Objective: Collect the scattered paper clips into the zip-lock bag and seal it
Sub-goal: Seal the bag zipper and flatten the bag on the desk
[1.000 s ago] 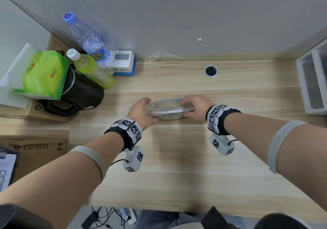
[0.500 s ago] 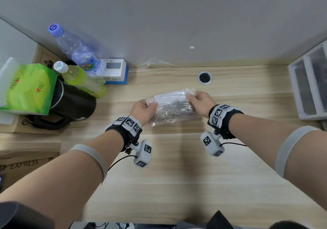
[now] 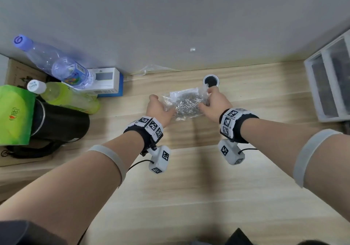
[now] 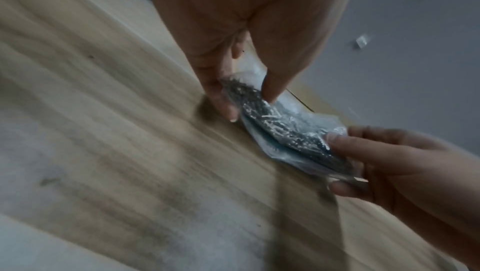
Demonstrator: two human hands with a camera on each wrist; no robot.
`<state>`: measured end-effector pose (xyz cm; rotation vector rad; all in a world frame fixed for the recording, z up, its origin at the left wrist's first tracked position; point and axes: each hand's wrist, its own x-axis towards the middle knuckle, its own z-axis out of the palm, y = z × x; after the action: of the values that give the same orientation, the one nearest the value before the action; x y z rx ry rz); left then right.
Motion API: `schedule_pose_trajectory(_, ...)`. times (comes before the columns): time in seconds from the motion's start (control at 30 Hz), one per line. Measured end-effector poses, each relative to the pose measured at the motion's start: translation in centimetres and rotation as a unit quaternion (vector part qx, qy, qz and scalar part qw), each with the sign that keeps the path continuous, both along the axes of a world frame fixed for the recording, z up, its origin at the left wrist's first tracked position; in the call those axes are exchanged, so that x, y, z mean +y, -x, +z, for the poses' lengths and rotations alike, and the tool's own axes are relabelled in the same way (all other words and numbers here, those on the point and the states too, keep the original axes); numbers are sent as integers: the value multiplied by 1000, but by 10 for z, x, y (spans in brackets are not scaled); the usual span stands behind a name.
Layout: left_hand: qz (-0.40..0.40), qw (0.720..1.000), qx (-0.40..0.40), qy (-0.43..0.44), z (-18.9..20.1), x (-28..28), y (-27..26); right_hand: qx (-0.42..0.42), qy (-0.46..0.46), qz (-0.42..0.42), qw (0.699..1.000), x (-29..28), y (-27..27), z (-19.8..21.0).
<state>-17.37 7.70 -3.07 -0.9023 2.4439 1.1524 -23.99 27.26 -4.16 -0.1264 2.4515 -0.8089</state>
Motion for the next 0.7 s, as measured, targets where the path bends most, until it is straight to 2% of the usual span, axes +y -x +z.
schedule_pose_trajectory(0.1, -79, 988, 12, 132, -3, 0, -3, 145, -117, 56, 981, 1, -3, 2)
schedule_pose_trajectory(0.17, -151, 967, 85, 188, -1, 1, -5, 199, -107, 102, 969, 0, -5, 3)
schedule_pose_trajectory(0.23, -242, 937, 127, 216, -3, 4, -7, 187, -69, 176, 964, -3, -7, -1)
schedule_pose_trajectory(0.33, -346, 911, 74, 212, -7, 10, -9, 143, -57, 239, 959, -6, -12, -7)
schedule_pose_trajectory(0.4, -358, 906, 38, 221, -11, 13, -10, 134, -57, 232, 962, -10, -13, -10)
schedule_pose_trajectory(0.5, -340, 912, 30, 226, -14, 14, -9, 129, -67, 221, 964, -12, -12, -12)
schedule_pose_trajectory(0.7, -340, 922, -23, 183, -5, 12, -8, 87, -87, 240, 963, -11, -12, 3)
